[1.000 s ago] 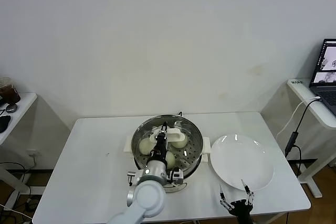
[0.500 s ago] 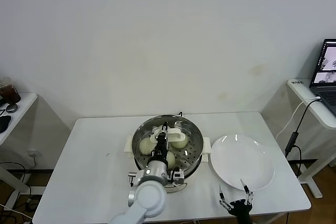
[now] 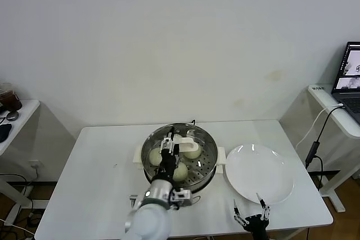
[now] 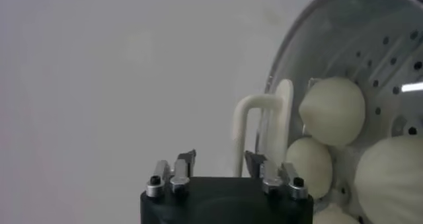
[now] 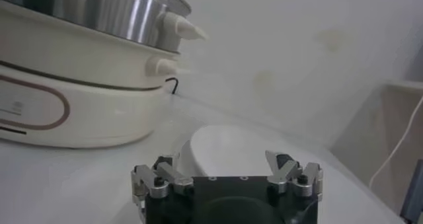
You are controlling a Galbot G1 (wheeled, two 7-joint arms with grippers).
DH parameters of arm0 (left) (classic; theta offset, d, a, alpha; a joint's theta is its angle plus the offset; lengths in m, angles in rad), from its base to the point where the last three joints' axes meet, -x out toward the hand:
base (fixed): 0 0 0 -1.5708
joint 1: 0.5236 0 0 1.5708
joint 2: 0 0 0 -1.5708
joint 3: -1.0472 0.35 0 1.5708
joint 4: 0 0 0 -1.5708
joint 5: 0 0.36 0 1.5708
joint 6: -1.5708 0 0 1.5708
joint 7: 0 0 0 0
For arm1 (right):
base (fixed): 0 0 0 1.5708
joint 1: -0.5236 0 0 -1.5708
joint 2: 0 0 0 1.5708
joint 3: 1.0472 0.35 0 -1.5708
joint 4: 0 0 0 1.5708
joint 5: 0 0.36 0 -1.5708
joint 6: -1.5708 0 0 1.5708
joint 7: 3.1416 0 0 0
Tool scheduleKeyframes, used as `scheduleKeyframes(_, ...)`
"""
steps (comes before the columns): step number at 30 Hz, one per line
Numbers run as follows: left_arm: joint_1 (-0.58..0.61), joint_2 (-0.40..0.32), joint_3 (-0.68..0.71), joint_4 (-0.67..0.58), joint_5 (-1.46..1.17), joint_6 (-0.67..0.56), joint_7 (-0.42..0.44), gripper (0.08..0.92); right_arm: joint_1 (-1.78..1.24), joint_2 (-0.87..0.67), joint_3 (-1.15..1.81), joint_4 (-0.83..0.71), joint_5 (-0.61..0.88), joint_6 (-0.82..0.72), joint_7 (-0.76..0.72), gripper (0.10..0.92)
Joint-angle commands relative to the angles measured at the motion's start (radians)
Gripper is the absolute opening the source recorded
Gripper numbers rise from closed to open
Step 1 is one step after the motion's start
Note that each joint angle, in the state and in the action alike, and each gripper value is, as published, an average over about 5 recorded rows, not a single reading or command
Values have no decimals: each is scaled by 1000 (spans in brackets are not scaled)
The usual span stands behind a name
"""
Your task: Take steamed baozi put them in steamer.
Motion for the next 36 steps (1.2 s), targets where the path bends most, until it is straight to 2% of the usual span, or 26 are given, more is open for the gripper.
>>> scheduleKeyframes(1, 407, 72, -307, -281, -878, -303, -262, 686, -1, -4, 3, 2, 3, 2, -4, 823)
scheduleKeyframes(4, 543, 65, -459, -308, -1081, -470, -298, 768, -2, -8, 1, 7, 19, 4, -6, 823)
scheduleKeyframes(6, 624, 55, -538, -314, -1166, -536, -322, 803, -4, -12, -5, 13, 43, 5, -8, 823)
scheduleKeyframes(10, 777, 35, -649, -306, -1324, -645, -315, 822, -39, -50, -37, 50, 136, -20, -28, 823)
scheduleKeyframes(13, 846, 15, -683, -271, -1387, -746, -316, 823, -92, -107, -80, 108, 211, -53, -48, 823)
scheduleKeyframes(23, 884, -47, -690, 7, -1490, -980, -276, 823, -176, -179, -95, 207, 288, -96, -40, 823)
scheduleKeyframes(29, 879, -66, -662, 68, -1493, -999, -272, 823, -175, -179, -99, 189, 320, -98, -40, 823)
scheduleKeyframes(36, 878, -74, -650, 71, -1464, -1000, -276, 823, -175, -177, -110, 194, 332, -106, -40, 823)
